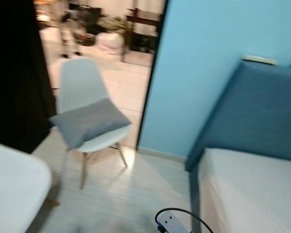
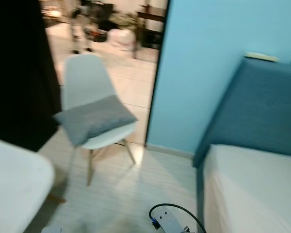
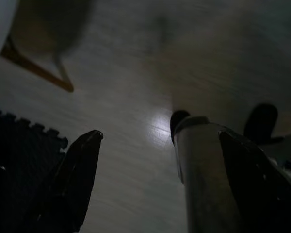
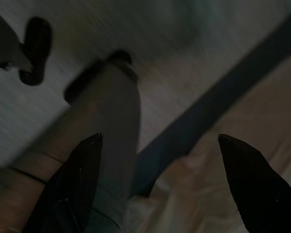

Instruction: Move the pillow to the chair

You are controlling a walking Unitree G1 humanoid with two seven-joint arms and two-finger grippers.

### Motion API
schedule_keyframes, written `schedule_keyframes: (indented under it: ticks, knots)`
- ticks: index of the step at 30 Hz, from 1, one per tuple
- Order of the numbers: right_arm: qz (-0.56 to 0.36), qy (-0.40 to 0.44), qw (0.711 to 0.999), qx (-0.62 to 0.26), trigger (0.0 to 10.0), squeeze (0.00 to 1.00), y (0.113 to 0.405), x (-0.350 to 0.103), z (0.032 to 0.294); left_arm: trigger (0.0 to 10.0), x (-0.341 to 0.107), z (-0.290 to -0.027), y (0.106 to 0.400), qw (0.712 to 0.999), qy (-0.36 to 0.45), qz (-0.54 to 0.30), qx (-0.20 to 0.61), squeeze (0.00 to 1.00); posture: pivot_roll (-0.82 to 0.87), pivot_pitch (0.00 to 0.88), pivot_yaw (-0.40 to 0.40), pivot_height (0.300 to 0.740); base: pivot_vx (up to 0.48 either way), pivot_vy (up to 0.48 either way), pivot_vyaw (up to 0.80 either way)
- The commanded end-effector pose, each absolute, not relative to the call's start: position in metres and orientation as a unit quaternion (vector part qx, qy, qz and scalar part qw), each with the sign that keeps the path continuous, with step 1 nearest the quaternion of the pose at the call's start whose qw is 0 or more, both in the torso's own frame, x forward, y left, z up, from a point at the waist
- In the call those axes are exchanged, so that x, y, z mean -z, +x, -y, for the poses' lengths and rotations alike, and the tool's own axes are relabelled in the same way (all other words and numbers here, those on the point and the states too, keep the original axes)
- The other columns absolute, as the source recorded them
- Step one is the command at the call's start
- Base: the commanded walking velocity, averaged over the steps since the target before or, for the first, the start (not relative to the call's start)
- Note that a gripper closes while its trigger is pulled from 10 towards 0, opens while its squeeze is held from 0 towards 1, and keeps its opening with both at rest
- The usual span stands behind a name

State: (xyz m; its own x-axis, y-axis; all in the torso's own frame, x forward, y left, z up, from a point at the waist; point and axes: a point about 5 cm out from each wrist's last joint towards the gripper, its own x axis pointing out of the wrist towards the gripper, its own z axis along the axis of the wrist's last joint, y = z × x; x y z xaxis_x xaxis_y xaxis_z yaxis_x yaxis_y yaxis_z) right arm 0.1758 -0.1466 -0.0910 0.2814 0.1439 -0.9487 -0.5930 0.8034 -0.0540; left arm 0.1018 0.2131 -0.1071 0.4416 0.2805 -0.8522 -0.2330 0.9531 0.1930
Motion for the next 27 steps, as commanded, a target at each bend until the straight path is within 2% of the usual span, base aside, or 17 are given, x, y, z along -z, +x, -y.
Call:
schedule_keyframes:
  ticks: [1,14,27]
  knots:
    - [-0.555,-0.221,0.768,-0.231,10.0,0.0,0.1745,0.0917,0.1516,10.0,0.1143,-0.1957,0.0867,0.834,0.009,-0.538,-0.126,0.0,0.19,0.014,-0.138,0.73,0.0,0.0,-0.76]
    - [-0.562,-0.213,0.77,-0.216,10.0,0.0,0.1743,0.0918,0.154,10.0,0.115,-0.191,0.0876,0.835,0.012,-0.541,-0.098,0.0,0.18,0.03,-0.131,0.73,0.0,0.0,-0.76]
    - [-0.576,-0.232,0.753,-0.217,10.0,0.0,0.1682,0.094,0.1601,10.0,0.1152,-0.1894,0.0881,0.836,0.005,-0.542,-0.084,0.0,0.18,0.05,-0.124,0.73,0.0,0.0,-0.76]
